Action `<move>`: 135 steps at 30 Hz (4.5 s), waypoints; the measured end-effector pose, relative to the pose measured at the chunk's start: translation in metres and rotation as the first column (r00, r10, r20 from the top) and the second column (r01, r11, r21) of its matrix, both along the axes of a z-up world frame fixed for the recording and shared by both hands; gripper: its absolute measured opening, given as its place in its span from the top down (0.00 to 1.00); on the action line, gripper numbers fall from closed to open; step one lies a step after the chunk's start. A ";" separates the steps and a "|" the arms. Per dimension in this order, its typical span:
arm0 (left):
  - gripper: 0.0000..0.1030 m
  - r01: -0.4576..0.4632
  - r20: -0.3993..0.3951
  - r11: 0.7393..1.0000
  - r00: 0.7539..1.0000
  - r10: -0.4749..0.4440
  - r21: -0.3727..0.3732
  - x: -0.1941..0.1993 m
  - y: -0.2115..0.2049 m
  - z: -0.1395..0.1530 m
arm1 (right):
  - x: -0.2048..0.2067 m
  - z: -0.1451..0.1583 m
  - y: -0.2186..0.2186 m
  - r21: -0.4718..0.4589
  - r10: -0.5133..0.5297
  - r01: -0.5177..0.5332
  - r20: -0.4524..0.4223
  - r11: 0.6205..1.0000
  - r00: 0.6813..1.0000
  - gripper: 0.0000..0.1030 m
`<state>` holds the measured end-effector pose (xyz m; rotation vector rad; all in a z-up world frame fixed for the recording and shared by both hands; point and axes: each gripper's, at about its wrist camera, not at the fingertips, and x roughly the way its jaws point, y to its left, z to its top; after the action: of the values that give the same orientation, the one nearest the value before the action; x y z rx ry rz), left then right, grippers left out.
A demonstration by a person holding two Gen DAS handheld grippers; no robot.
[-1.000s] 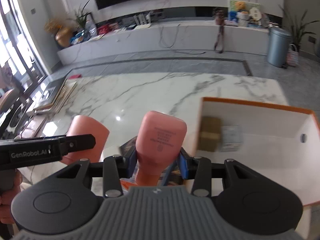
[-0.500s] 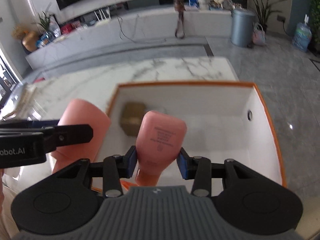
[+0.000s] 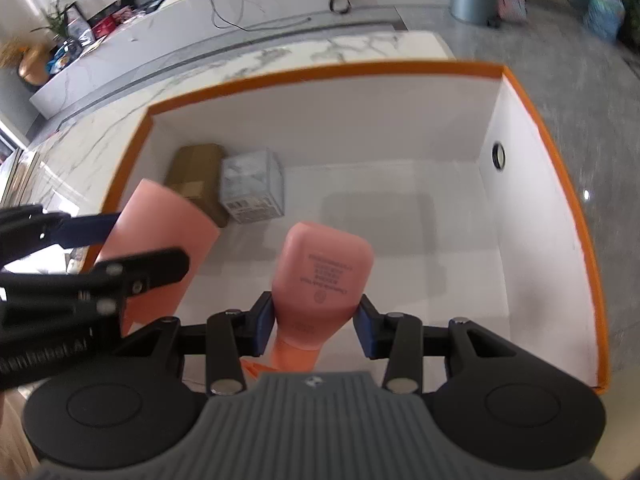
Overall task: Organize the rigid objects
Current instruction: 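Carry the pink cup and pink bottle over the orange box with both tools, then release the pink cup from the left tool while the right tool lowers the pink bottle into the box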
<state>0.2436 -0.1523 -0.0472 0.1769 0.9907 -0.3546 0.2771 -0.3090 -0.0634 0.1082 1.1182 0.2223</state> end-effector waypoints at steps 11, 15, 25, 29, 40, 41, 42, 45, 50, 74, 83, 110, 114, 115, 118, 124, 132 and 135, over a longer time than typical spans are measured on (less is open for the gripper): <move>0.41 0.088 0.003 0.985 0.996 -0.090 0.147 0.004 -0.017 -0.026 | 0.011 -0.010 -0.002 0.003 0.003 -0.003 -0.030 1.000 1.000 0.58; 0.40 0.104 0.031 0.976 0.993 -0.111 0.191 0.004 -0.019 -0.029 | 0.013 -0.015 0.000 0.007 -0.012 0.012 -0.045 1.000 0.999 0.58; 0.29 0.107 0.065 0.981 0.991 -0.118 0.161 -0.003 -0.011 -0.021 | 0.012 -0.020 0.003 -0.004 -0.032 0.031 -0.073 0.999 0.997 0.58; 0.29 0.084 0.089 0.993 0.992 -0.092 0.082 -0.008 0.005 -0.006 | 0.012 -0.020 0.006 -0.011 -0.030 0.029 -0.077 1.000 0.997 0.58; 0.34 -0.085 0.057 0.986 0.994 0.094 -0.146 -0.001 0.060 0.023 | 0.015 -0.019 0.029 -0.047 0.009 -0.013 -0.091 0.999 0.996 0.58; 0.39 -0.097 0.043 0.985 0.994 0.104 -0.146 0.001 0.063 0.021 | 0.016 -0.019 0.032 -0.047 0.013 -0.017 -0.092 0.999 0.996 0.58; 0.42 -0.104 0.032 0.984 0.993 0.109 -0.145 0.003 0.065 0.020 | 0.018 -0.018 0.036 -0.048 0.020 -0.024 -0.090 0.999 0.996 0.58; 0.50 -0.112 0.002 0.980 0.993 0.114 -0.162 0.006 0.072 0.012 | 0.024 -0.018 0.046 -0.065 0.032 -0.038 -0.079 0.997 0.996 0.58; 0.57 -0.138 -0.047 0.968 0.990 0.131 -0.211 0.008 0.082 0.002 | 0.040 -0.018 0.059 -0.162 0.028 -0.034 -0.043 0.986 0.999 0.58; 0.65 -0.198 -0.115 0.938 0.978 0.172 -0.284 0.016 0.092 -0.009 | 0.066 -0.027 0.065 -0.178 -0.008 -0.010 -0.102 0.984 0.995 0.56; 0.65 -0.208 -0.118 0.940 0.976 0.182 -0.272 0.016 0.092 -0.011 | 0.069 -0.010 0.060 -0.090 -0.057 0.054 -0.034 0.995 0.998 0.48; 0.65 -0.221 -0.115 0.939 0.974 0.197 -0.264 0.013 0.092 -0.012 | 0.030 -0.006 0.067 0.026 0.004 -0.002 -0.077 1.000 0.997 0.76; 0.66 -0.221 -0.117 0.939 0.974 0.197 -0.263 0.014 0.094 -0.011 | 0.041 -0.006 0.070 0.056 -0.005 0.009 -0.063 0.998 0.998 0.66; 0.66 -0.221 -0.115 0.939 0.974 0.196 -0.264 0.014 0.094 -0.011 | 0.044 -0.008 0.073 0.060 0.001 0.003 -0.074 0.998 0.997 0.61; 0.66 -0.222 -0.114 0.938 0.974 0.198 -0.265 0.015 0.095 -0.010 | 0.049 -0.011 0.083 0.043 0.013 -0.010 -0.067 0.999 0.998 0.51; 0.69 -0.232 -0.122 0.932 0.971 0.205 -0.278 0.016 0.099 -0.010 | 0.055 -0.017 0.089 0.053 -0.008 0.012 -0.085 0.999 0.996 0.45; 0.69 -0.249 -0.112 0.922 0.968 0.225 -0.298 0.016 0.106 -0.006 | 0.058 -0.011 0.075 0.293 0.074 -0.042 -0.097 0.955 0.992 0.63; 0.69 -0.252 -0.118 0.922 0.967 0.226 -0.295 0.017 0.105 -0.006 | 0.059 -0.009 0.080 0.244 0.076 -0.050 -0.096 0.969 0.993 0.70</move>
<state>0.2609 -0.0473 -0.0536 -0.2434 1.0117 -0.2884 0.3363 -0.2291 -0.0723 0.3038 1.1966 0.4135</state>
